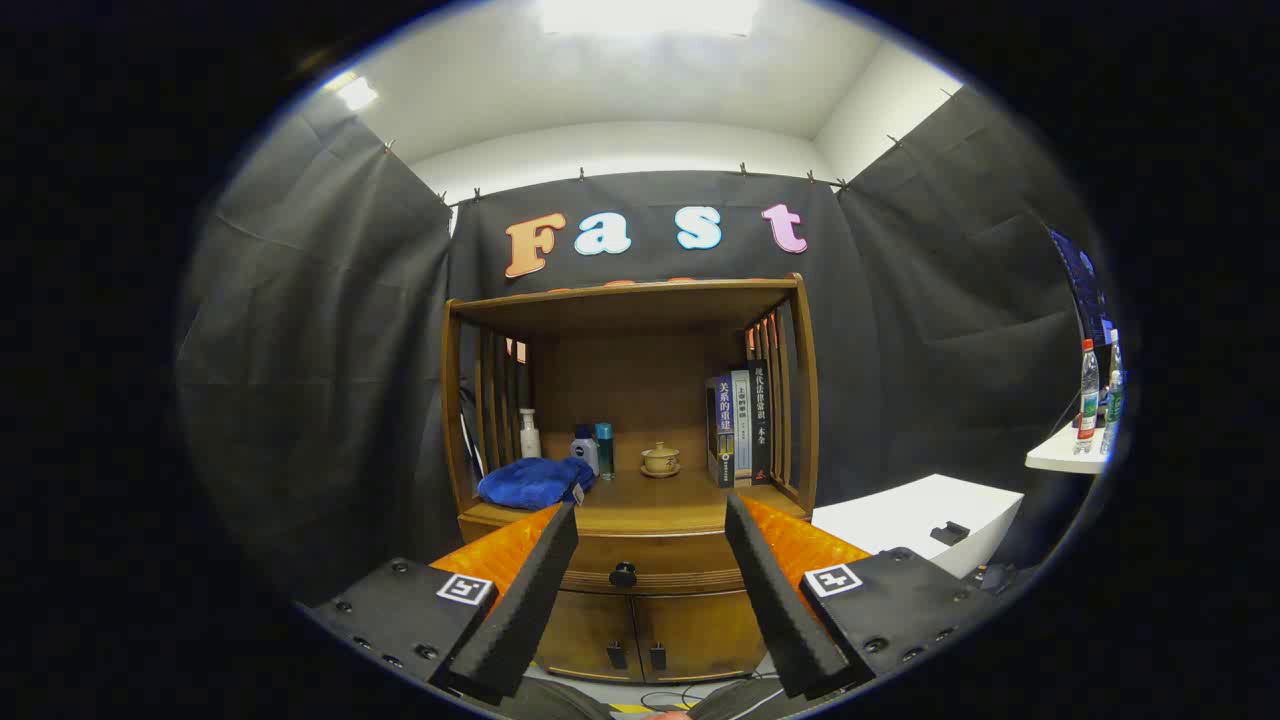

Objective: Pull open the drawer, take out the items inside it, and place them on the countertop above the cabinet.

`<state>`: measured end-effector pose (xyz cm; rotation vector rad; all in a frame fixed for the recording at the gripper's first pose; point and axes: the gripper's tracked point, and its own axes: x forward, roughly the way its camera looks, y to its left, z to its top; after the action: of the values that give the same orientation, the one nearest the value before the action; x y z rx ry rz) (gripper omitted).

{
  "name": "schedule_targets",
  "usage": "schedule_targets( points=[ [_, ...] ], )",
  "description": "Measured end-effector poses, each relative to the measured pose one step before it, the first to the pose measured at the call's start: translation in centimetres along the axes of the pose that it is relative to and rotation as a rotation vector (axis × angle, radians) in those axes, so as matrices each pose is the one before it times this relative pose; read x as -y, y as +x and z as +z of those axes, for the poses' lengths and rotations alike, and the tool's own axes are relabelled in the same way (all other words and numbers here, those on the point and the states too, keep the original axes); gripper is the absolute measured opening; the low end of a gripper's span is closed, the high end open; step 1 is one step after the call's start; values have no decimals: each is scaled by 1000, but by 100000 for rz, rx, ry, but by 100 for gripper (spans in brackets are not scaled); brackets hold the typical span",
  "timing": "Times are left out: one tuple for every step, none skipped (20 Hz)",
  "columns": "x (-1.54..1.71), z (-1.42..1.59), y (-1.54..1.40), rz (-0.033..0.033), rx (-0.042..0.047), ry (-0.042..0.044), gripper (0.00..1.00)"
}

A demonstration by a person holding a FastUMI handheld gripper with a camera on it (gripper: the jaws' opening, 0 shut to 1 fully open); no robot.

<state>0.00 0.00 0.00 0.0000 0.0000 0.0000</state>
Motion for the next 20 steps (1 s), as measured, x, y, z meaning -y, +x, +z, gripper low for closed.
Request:
schedule_targets(
  points=[
    [-114,113,-35,104,514,-376,97],
    [-139,54,-217,251,217,-609,97],
    [-133,-109,-106,210,-154,-575,97],
    [-23,-74,-71,215,-72,-346,97],
    [-109,55,-68,-78,118,-160,97],
    [13,238,-31,-153,278,14,97],
    [50,80,-127,-126,225,96,97],
    [136,157,-108,-28,183,138,97],
    [17,104,-49,-52,136,58,97],
    [143,127,-116,-239,168,55,97],
    [111,85,-58,-326,247,77,97],
    [139,162,-84,-365,241,110,97],
    [61,29,-54,-65,91,119,97],
    [-104,26,-145,31,-69,8,97],
    [-34,-6,50,-120,-263,-16,97],
    [60,99,-34,-52,-91,20,97],
    [-44,-30,-30,-71,136,-13,97],
    [-72,-43,-56,68,171,-112,97],
    [-222,40,76,369,300,71,97],
    [-541,-41,155,793,20,81,97]
  ],
)
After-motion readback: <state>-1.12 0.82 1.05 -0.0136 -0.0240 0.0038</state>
